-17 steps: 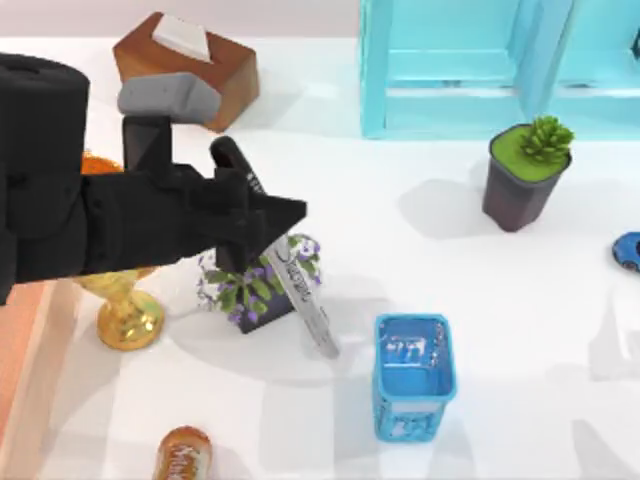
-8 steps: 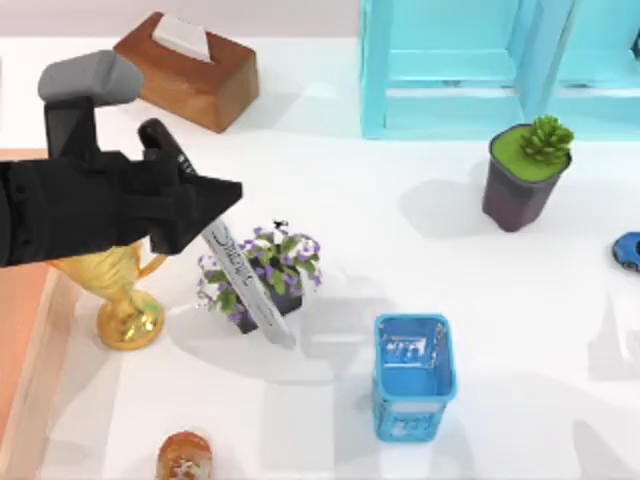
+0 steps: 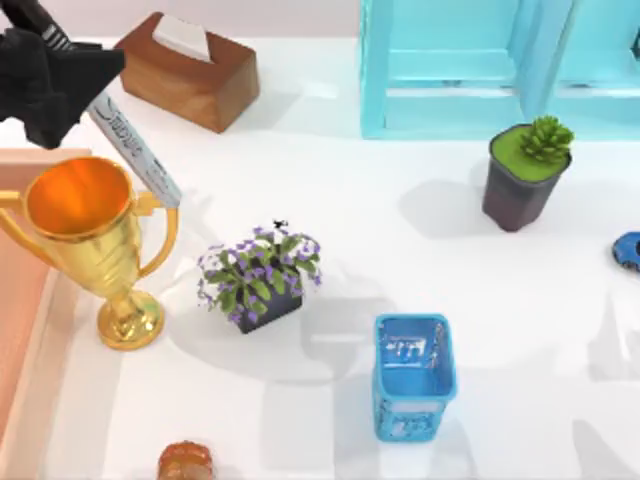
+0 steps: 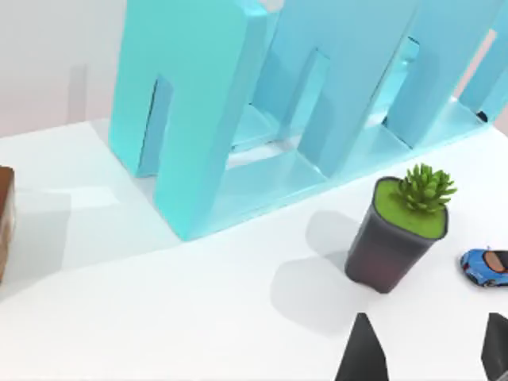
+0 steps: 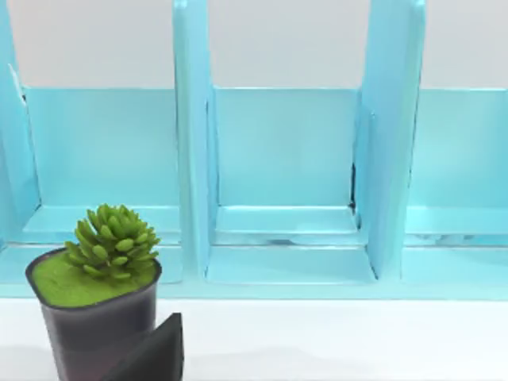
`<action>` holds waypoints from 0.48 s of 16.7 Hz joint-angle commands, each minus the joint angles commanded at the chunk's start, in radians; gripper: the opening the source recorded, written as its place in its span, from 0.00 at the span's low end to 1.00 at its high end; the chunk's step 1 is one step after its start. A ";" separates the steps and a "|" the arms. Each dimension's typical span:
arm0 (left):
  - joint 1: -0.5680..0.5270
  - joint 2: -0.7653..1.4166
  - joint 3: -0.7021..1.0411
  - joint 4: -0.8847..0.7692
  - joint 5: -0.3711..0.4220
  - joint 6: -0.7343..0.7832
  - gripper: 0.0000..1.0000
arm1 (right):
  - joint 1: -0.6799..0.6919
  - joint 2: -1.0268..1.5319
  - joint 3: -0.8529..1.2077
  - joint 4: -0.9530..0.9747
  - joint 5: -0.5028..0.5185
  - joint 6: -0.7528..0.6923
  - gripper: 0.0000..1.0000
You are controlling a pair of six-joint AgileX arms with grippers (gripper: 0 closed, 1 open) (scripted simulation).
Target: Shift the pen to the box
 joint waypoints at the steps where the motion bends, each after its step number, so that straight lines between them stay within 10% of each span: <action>1: 0.071 0.001 0.038 -0.021 0.023 0.085 0.00 | 0.000 0.000 0.000 0.000 0.000 0.000 1.00; 8: 0.552 0.138 0.205 -0.359 0.211 0.815 0.00 | 0.000 0.000 0.000 0.000 0.000 0.000 1.00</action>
